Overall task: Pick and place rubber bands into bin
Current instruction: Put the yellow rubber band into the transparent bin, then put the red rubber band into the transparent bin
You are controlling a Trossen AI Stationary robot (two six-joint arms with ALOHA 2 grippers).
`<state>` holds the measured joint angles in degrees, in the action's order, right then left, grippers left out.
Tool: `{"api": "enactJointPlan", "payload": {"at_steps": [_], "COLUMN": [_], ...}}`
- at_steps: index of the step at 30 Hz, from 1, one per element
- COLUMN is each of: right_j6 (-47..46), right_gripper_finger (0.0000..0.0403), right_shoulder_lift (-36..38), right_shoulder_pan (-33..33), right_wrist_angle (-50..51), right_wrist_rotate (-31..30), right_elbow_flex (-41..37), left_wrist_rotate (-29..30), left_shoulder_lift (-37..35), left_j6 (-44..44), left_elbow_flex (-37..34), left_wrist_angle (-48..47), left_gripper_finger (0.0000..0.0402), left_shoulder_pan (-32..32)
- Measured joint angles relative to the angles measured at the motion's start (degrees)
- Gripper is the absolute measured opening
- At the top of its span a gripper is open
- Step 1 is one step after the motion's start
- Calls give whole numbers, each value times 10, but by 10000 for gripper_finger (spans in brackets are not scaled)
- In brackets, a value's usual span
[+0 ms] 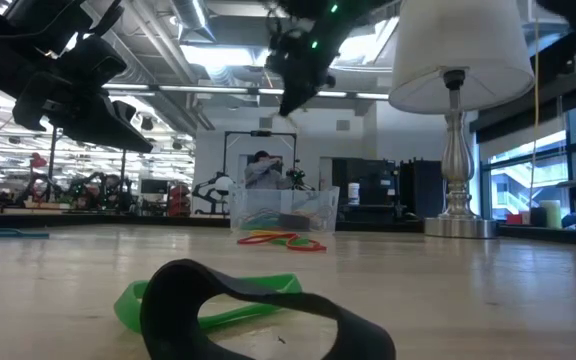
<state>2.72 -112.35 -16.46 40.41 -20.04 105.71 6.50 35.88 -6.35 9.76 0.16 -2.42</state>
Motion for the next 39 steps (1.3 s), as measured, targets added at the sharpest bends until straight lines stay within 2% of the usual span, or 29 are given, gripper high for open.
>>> {"api": "enactJointPlan", "payload": {"at_steps": [3, 8, 17, 26, 34, 39], "right_j6": [-1, -22, -30, -72, -85, -88], "right_gripper_finger": [0, 0, 8, 75, 145, 155], "right_shoulder_lift": [-41, -94, -175, -180, -180, -170], "right_shoulder_pan": [-21, -48, -71, -78, -77, -66], "right_wrist_angle": [29, 64, 53, 68, 160, 206], "right_wrist_rotate": [21, 23, 34, 36, 38, 36], "right_elbow_flex": [29, 27, 26, 29, 75, 89], "left_wrist_rotate": [0, 0, 0, 0, 0, 0], "left_shoulder_lift": [0, 0, 0, 0, 0, 0], "left_j6": [0, 0, -4, -4, -4, -4], "left_elbow_flex": [0, 0, 0, 0, 0, 0], "left_wrist_angle": [-2, -3, -3, -3, -3, -3], "left_gripper_finger": [2, 2, 2, 2, 2, 2], "left_shoulder_pan": [0, 0, 0, 0, 0, 0]}}
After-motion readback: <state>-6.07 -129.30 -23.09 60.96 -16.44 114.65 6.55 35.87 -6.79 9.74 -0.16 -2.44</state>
